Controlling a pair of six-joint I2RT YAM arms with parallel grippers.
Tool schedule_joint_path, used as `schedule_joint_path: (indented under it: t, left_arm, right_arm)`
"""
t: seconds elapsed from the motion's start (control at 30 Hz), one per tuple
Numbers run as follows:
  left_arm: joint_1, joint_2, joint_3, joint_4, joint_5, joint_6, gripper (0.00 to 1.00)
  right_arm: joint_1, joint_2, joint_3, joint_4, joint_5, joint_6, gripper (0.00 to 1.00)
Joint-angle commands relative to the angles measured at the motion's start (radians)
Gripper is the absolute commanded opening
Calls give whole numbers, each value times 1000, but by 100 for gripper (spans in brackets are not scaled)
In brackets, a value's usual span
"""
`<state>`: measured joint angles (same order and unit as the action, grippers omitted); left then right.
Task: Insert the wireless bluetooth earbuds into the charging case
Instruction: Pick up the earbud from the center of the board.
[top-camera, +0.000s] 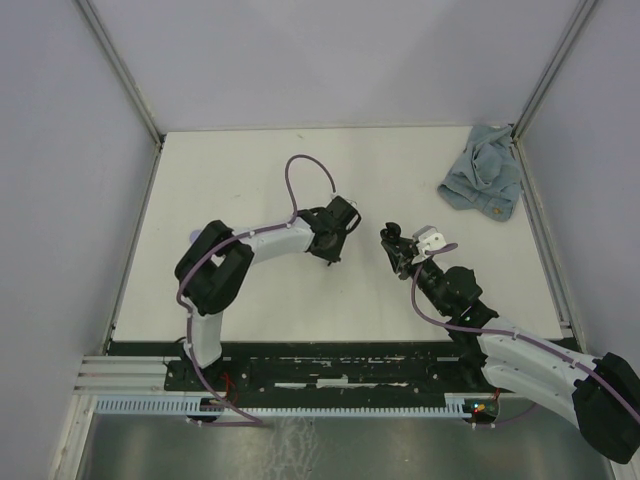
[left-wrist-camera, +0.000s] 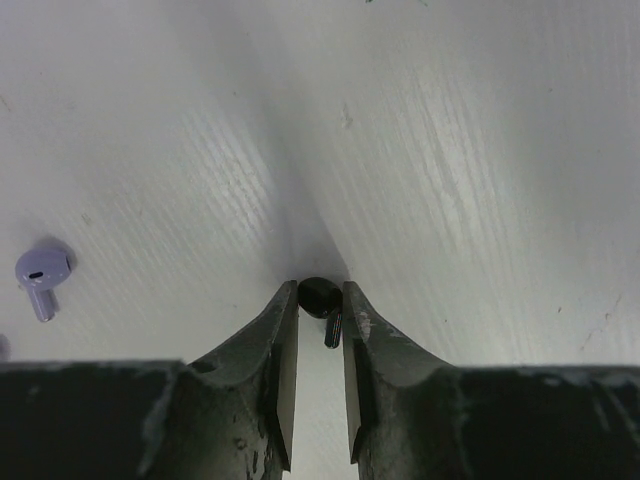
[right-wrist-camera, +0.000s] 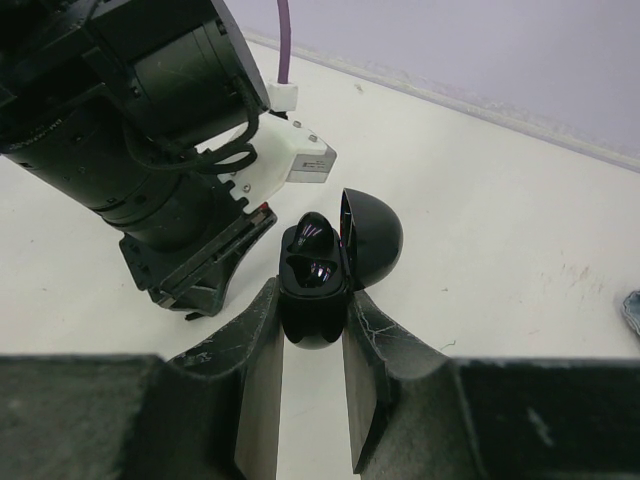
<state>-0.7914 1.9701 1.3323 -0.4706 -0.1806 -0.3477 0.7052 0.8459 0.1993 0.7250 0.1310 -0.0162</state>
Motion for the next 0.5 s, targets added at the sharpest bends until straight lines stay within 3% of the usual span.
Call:
schedule_joint_path:
  t: [0.0,0.47]
  left_arm:
    - [9,-116,-58,65,-8,-45,23]
    - [13,-455,-291,301,-16,-6,20]
  right_arm:
    - [2,-17,12,39,-27,8,2]
    - [3,7,55,33,-128,16,2]
